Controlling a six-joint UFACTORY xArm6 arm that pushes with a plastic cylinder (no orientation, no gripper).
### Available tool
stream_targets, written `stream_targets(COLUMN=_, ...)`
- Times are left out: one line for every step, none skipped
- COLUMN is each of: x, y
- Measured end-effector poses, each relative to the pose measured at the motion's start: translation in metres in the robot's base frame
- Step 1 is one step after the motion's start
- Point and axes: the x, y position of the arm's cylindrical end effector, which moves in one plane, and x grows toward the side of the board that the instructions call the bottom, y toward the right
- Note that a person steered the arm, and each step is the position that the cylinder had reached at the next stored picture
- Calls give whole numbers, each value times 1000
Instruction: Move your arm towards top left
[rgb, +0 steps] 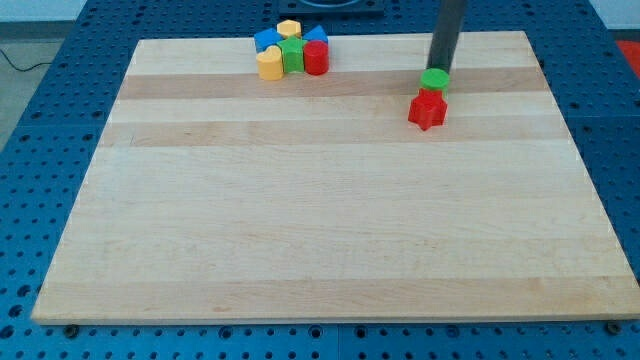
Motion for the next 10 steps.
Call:
stream_targets(x=2, y=-13)
stream_targets(x=2, y=-13)
stream_targets(x=-13, y=-24)
stream_targets(x=-7, y=-74)
stream_targets(x=16, y=-124)
stream_targets(x=36, y=-188)
stream_targets(x=46, y=-278)
stream_targets(x=2, y=-352)
stream_targets(x=-65, y=-379)
stream_targets(x=-93, y=-376)
